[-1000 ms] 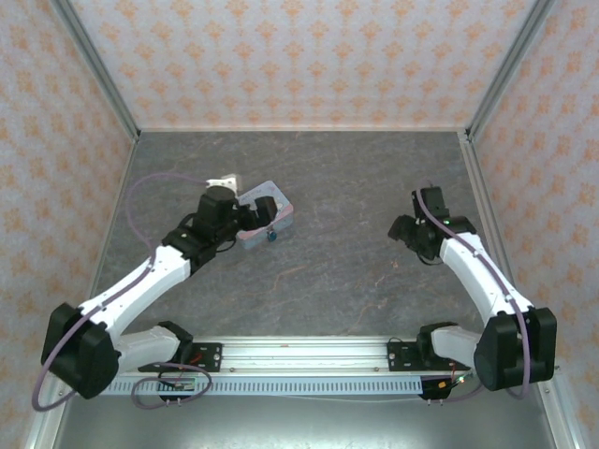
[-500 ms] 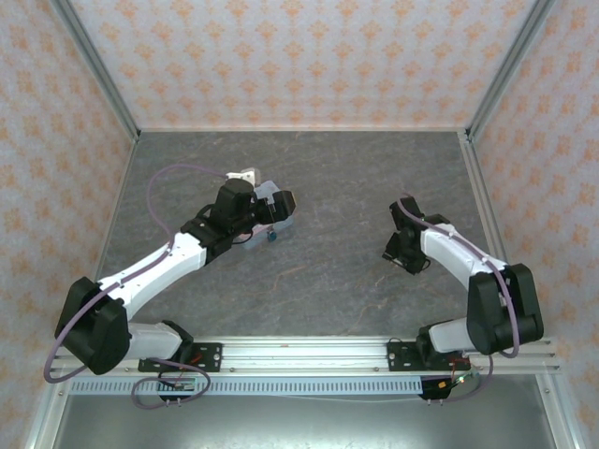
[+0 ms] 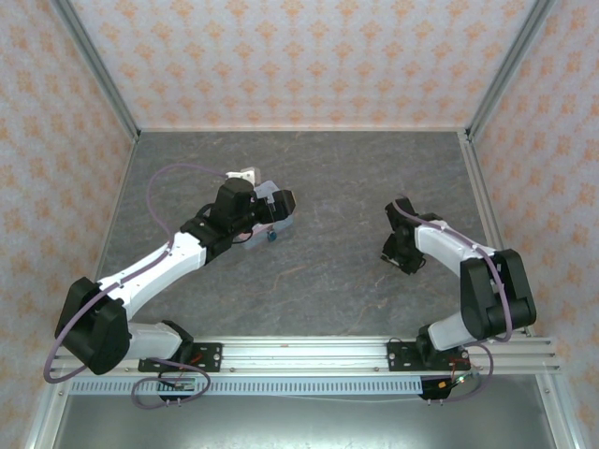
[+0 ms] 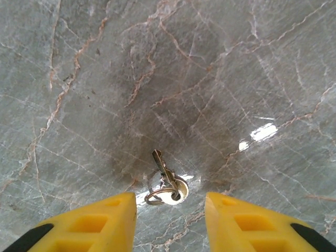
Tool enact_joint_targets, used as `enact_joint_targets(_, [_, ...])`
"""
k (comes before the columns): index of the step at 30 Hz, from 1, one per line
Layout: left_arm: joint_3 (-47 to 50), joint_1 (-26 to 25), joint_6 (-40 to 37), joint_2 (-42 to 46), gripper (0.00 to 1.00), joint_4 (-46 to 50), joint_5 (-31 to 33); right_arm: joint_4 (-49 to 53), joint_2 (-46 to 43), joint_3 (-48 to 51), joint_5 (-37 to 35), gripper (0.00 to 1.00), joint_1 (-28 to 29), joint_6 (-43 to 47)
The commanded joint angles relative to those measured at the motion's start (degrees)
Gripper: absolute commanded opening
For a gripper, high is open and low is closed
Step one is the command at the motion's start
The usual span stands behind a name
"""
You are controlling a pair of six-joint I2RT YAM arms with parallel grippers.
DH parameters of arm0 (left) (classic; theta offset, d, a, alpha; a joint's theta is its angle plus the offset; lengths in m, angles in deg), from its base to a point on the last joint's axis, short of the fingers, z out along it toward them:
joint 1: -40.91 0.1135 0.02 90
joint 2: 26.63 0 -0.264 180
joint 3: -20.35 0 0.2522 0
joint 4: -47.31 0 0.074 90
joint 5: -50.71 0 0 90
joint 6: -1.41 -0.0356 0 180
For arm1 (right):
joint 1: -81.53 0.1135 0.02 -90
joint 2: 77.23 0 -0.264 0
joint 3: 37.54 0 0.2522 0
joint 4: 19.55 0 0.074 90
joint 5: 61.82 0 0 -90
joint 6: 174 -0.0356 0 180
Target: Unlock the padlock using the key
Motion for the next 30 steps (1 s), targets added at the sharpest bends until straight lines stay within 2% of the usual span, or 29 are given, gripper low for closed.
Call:
enact_joint_targets(1, [-1.9,-0.6,-0.2,0.6,1.00,0.8,0.3,-0.3,1.0,-0.1,-1.3,0.38,0.8,-1.0])
enact_joint_targets(12, [-2.0,-0.6,-0.9,1.1,1.00,2.0,0.6,-0.8,2.4,0.1,-2.1,0.37,1.0,-0.9])
enact_joint_targets(30, [-2.4,-0.6,-1.2,1.3,1.00,2.6,0.8,-0.4,1.7,1.1,-2.9,0.24,1.0,-0.7])
